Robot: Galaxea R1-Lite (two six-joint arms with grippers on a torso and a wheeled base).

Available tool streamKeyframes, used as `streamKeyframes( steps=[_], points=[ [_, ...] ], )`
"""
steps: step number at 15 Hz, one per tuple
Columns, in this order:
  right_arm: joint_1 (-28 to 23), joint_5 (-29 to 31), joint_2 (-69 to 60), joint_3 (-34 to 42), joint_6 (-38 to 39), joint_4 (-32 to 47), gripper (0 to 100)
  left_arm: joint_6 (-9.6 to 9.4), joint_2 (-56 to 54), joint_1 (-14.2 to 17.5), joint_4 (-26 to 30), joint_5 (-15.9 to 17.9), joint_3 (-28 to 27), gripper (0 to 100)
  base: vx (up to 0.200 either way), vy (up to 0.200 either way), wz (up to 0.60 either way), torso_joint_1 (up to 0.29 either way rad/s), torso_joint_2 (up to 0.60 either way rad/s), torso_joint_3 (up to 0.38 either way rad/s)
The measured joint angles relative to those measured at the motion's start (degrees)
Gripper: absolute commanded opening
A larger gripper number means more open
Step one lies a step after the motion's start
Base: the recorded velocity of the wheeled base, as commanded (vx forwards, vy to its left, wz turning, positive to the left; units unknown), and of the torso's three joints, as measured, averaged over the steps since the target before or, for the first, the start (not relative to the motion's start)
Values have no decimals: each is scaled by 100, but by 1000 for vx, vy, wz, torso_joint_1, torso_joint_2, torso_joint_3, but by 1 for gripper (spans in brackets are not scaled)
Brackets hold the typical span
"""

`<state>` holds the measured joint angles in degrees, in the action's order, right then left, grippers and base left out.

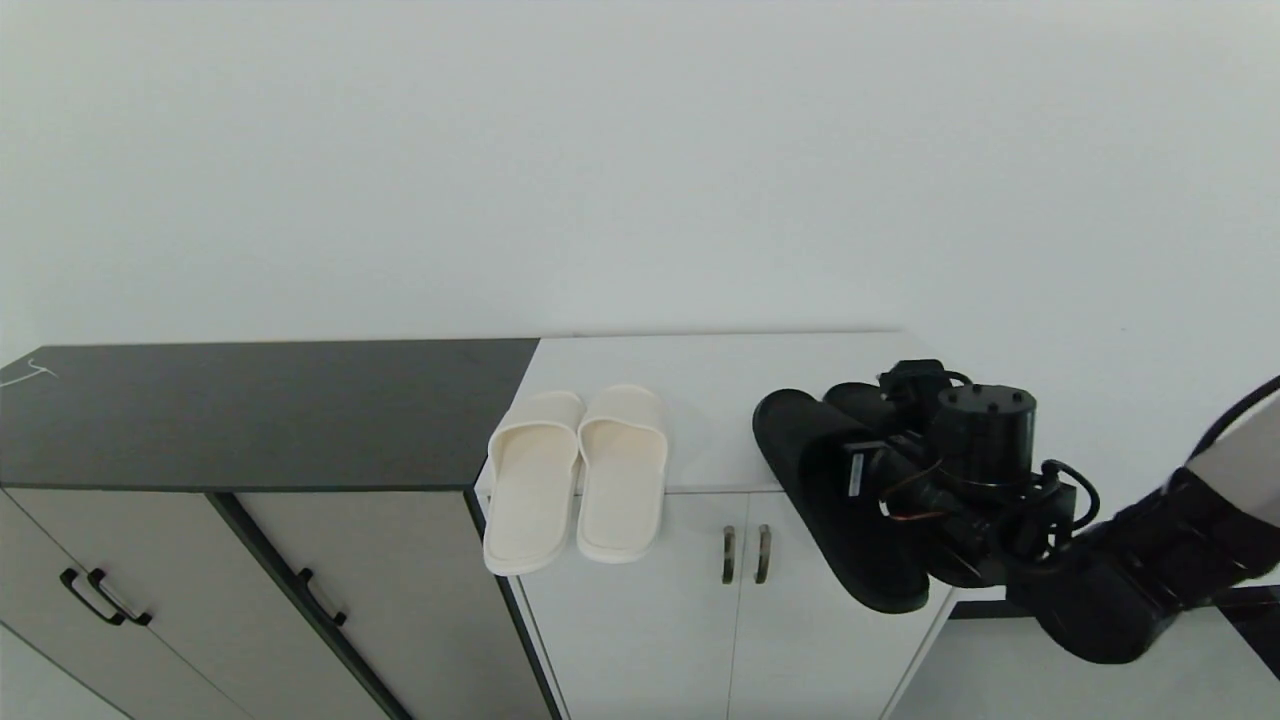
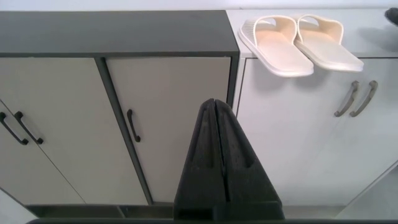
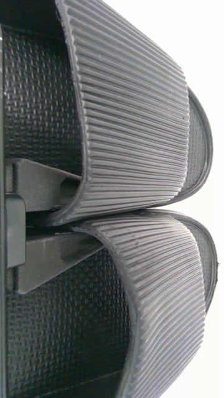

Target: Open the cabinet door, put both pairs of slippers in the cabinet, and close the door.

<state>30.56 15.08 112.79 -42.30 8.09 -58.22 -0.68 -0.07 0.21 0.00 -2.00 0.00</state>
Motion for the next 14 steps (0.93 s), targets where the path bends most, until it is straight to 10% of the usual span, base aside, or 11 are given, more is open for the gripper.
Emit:
streamKeyframes(
  steps=[6,14],
  points=[
    [1050,-1022,-1731,1854,-22,-32,0,30,0,-7,0,9,0,0,-200,0,0,1,2,3],
    [1387,-1345,-2531,2645,-150,-34,0,50,0,-7,5,26,0,0,0,125,0,1,-2,4]
  ],
)
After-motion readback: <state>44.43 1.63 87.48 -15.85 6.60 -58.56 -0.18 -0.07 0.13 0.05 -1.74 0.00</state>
